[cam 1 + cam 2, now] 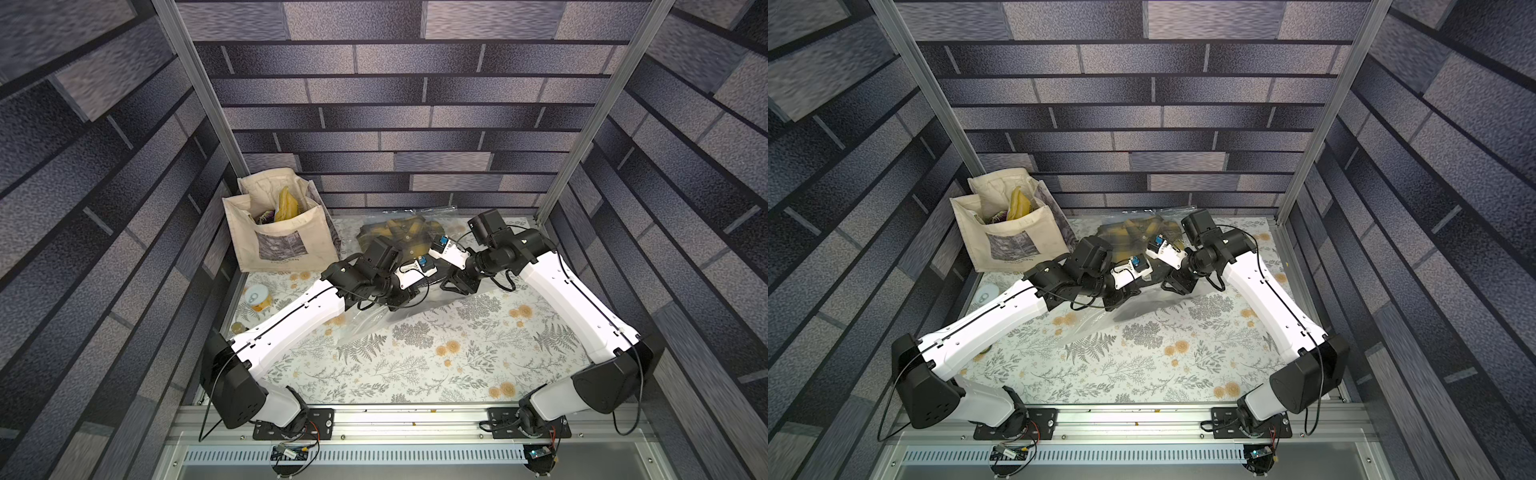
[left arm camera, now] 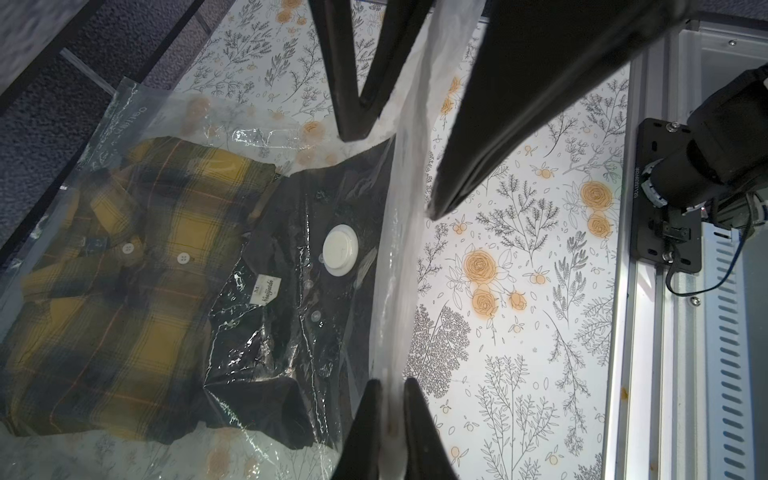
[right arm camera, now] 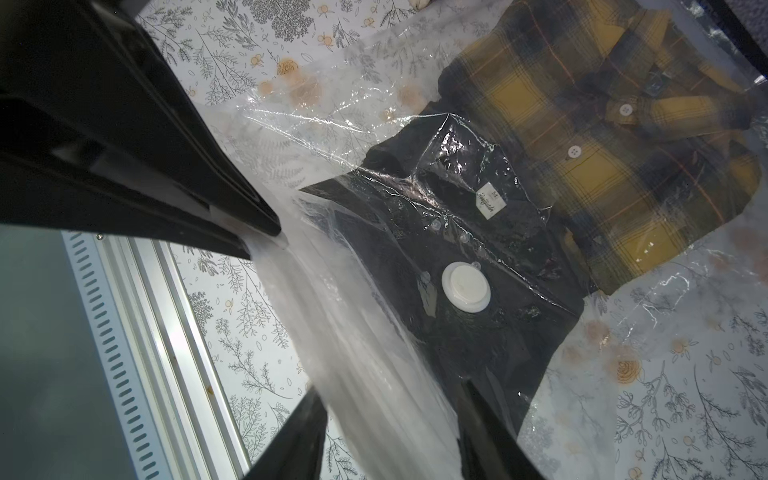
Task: Place the folded shirt into the vacuum bag
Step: Close the vacuum bag at the center of the board.
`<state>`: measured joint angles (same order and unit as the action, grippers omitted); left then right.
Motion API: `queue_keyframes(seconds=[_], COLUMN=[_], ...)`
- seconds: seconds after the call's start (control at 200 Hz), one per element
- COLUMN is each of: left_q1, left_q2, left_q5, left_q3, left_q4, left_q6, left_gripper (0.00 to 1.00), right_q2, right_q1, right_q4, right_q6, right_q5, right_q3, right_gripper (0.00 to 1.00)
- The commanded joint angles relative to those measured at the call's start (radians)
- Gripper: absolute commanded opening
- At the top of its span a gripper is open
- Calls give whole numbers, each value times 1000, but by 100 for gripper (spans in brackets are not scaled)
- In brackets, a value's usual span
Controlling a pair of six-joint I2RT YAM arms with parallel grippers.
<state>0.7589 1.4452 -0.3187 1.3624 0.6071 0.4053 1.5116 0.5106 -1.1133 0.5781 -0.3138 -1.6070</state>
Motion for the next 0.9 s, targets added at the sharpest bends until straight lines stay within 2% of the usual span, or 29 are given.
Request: queue_keyframes(seconds=[0.0, 0.11, 0.21, 0.291, 0.681, 0.897], left_q1=[-2, -3, -1, 3, 43, 62], left_q2=[-43, -39, -31, -24, 9, 15], left_q5=[-34, -30, -8, 10, 165, 201], left_q3=[26, 29, 31, 28, -60, -56], left_q4=[-30, -17, 11, 42, 175, 235], left_q6=[20, 18, 17, 5, -79, -96], left_gripper=[0, 0, 0, 0, 6, 7], right_q2=[16, 7, -19, -36, -172, -212], right_q1=[8, 8, 8, 6, -54, -101], right_q4=[-29, -14, 14, 28, 209, 237], right_q6=[-2, -17, -33, -48, -191, -219], right_q5=[-6, -15, -20, -5, 25, 40], right_q3=[4, 34, 74, 97, 266, 306], right_gripper=[43, 29, 10, 0, 0, 0])
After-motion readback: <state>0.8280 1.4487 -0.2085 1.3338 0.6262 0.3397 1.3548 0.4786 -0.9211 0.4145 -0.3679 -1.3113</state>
